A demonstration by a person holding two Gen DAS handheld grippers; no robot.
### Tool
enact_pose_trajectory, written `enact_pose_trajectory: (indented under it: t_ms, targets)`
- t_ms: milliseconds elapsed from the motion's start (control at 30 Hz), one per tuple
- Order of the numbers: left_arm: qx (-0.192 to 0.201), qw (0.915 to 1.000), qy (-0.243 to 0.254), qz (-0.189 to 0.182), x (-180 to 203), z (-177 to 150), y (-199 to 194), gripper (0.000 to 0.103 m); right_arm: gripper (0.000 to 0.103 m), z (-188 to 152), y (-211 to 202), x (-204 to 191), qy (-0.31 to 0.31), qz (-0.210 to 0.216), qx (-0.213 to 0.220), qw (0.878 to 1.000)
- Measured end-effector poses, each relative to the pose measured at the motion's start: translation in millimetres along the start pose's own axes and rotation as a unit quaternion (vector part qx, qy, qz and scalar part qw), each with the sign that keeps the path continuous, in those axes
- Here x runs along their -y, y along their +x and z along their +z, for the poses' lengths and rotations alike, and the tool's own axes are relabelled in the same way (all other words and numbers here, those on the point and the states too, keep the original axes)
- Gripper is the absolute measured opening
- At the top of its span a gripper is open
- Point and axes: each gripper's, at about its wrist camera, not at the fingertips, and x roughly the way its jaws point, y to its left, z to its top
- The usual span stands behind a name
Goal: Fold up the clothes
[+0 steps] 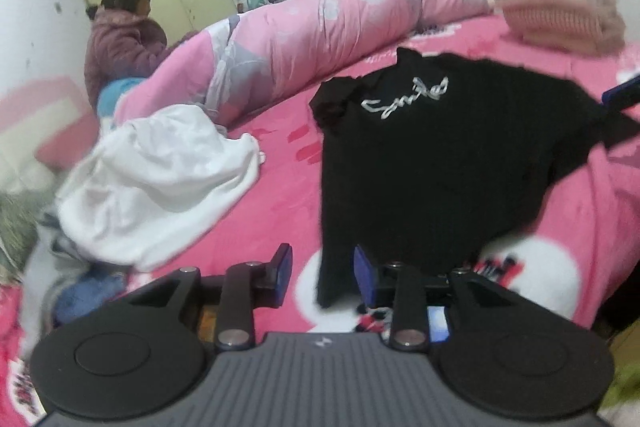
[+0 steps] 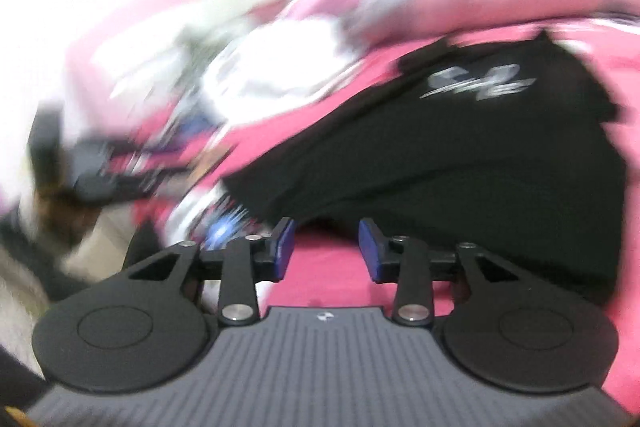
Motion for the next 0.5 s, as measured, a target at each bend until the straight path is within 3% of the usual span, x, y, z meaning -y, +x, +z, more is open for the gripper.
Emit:
enact_pose_trajectory:
  t_ms: [67, 167, 300, 367, 433, 467, 500]
  targets:
    - [0.000, 0.9998, -0.016, -0.015, 3, 5, 8, 0.038, 0.042, 4, -23, 31, 0.056, -0.055, 0.037, 0.996]
    - [-0.010, 0.9981, -0.047, -0.039, 8, 10, 27, 0.038, 0.042, 2, -36, 66, 0.135, -0.108, 0.055, 0.983]
    - [-0.038, 0.9933, -0.091, -0.060, 11, 13, 60, 0.038, 0.042, -5, -30, 101, 0.212, -0.125, 0.048, 0.968]
    - [-0.052, 0.9901, -0.111, -0.068, 12, 13, 76, 0.038, 0.040, -9, -18, 110, 0.223, -0.126, 0.033, 0.966]
    - [-0.073, 0.9882, -0.120, -0.062, 14, 10, 89, 0.038, 0.023, -12, -7, 109, 0.218, -0.124, 0.017, 0.968]
    - [-0.084, 0.9868, -0.125, -0.060, 13, 8, 95, 0.038, 0.003, -13, -5, 106, 0.212, -0.125, 0.011, 0.969]
    - [-0.091, 0.9852, -0.132, -0.061, 12, 5, 99, 0.038, 0.001, -13, -6, 102, 0.204, -0.129, 0.011, 0.970]
